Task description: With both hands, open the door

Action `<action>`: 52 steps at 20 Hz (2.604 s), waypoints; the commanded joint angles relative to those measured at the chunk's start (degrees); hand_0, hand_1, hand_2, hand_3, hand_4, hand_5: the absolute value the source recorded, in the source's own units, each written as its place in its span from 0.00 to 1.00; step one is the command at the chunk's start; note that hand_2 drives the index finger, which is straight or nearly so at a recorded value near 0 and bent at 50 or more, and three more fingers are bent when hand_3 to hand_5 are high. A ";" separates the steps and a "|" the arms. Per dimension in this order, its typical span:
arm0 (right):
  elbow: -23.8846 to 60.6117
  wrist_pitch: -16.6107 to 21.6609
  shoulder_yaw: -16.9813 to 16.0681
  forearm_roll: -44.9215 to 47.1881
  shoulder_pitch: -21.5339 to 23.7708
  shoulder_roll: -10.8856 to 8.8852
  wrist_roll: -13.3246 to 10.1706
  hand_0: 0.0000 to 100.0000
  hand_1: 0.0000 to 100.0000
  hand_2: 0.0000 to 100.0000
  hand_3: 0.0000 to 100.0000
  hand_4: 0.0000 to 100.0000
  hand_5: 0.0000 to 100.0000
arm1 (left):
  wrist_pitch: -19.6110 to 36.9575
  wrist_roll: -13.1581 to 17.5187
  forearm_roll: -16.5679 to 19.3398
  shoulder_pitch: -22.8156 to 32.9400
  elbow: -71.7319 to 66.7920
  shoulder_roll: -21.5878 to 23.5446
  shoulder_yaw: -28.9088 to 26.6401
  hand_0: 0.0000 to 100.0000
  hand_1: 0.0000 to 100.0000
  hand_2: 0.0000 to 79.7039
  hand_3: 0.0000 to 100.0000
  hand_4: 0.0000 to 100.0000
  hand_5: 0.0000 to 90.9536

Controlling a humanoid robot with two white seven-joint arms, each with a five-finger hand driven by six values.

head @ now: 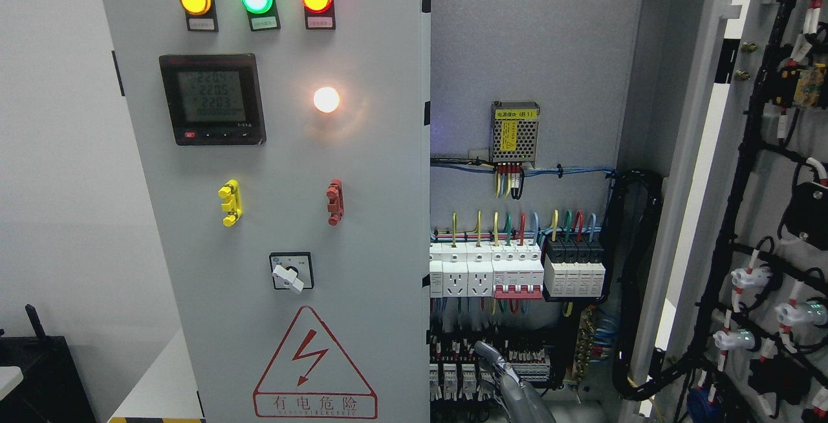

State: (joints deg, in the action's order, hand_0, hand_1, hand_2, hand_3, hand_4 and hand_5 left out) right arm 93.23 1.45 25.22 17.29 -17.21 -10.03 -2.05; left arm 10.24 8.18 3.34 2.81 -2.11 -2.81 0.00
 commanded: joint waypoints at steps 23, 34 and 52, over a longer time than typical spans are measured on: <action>-11.14 -0.04 4.75 4.85 -9.41 -0.35 1.79 0.11 0.00 0.00 0.00 0.00 0.00 | -0.04 0.08 0.00 0.00 0.00 0.00 -1.14 0.00 0.00 0.00 0.00 0.03 0.00; -10.70 -0.13 5.72 7.75 -10.82 -0.35 1.79 0.11 0.00 0.00 0.00 0.00 0.00 | -0.04 0.08 0.00 0.00 0.00 0.00 -1.14 0.00 0.00 0.00 0.00 0.03 0.00; -11.05 -1.36 7.92 9.86 -13.46 -0.35 2.32 0.11 0.00 0.00 0.00 0.00 0.00 | -0.04 0.08 0.00 0.00 0.00 0.00 -1.14 0.00 0.00 0.00 0.00 0.03 0.00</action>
State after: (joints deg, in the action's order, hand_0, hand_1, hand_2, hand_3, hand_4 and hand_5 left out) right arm 82.66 0.21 31.95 26.79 -30.08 -10.38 0.22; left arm 10.24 8.26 3.34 2.81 -2.11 -2.81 0.00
